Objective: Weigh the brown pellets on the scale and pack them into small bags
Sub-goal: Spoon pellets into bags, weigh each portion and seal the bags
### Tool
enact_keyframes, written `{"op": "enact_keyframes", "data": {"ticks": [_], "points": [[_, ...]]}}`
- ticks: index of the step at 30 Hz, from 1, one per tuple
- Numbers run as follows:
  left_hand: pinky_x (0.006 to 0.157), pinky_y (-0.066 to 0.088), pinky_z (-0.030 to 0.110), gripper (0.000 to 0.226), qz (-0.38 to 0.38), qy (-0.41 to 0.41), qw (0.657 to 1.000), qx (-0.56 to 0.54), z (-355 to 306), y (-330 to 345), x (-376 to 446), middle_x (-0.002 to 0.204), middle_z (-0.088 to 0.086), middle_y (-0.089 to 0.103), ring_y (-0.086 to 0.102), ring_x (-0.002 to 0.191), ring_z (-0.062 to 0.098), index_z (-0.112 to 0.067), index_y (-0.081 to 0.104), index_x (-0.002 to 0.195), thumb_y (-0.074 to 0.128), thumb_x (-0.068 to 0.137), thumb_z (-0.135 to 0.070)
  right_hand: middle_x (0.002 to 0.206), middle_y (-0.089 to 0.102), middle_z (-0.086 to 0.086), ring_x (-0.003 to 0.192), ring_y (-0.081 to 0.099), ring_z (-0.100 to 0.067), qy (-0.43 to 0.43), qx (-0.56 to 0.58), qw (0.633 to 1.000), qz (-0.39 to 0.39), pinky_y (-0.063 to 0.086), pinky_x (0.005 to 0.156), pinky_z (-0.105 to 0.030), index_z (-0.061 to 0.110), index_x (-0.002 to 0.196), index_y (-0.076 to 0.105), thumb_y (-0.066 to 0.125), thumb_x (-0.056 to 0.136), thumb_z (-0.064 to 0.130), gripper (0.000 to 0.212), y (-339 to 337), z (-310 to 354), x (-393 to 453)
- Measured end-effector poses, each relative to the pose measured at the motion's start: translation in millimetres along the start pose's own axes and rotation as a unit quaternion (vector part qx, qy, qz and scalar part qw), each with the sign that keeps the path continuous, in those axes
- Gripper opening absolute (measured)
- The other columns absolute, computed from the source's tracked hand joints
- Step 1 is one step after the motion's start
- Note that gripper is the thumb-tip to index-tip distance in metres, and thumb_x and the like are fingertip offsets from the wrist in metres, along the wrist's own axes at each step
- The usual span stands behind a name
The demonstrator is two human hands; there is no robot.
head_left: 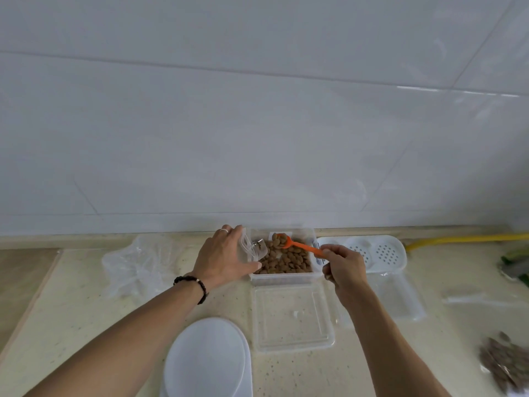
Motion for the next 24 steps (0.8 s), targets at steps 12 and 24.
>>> {"op": "enact_keyframes", "data": {"ticks": [12,24], "points": [[0.070,0.046,0.030,0.062,-0.013,-0.010,0.999,-0.030,-10,3,1,0.096,-0.007,0.047,0.049,0.088,0.014,-0.024,0.046,0.101,0.073,0.061,-0.063,0.075,0.068,0.009,0.068,0.062,-0.010,-0.390,-0.323,0.856,0.106,0.049,0.061,-0.025,0.017,0.088,0.071,0.056,0.091,0.009,0.017,42,68,-64],[0.081,0.048,0.035,0.070,-0.010,-0.025,0.998,-0.061,4,6,-2,0.105,-0.007,0.047,0.050,0.099,0.015,-0.027,0.047,0.113,0.074,0.059,-0.062,0.064,0.063,0.002,0.055,0.057,-0.019,-0.190,-0.230,0.954,-0.041,0.053,0.055,-0.036,0.020,0.079,0.067,0.054,0.092,0.008,0.022,-5,19,-6]]}}
Point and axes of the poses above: each hand's wrist, its own x-axis towards the middle knuckle, its own y-axis out of the palm, z = x × y, the point moved 6 cm from there along x, towards the middle knuckle
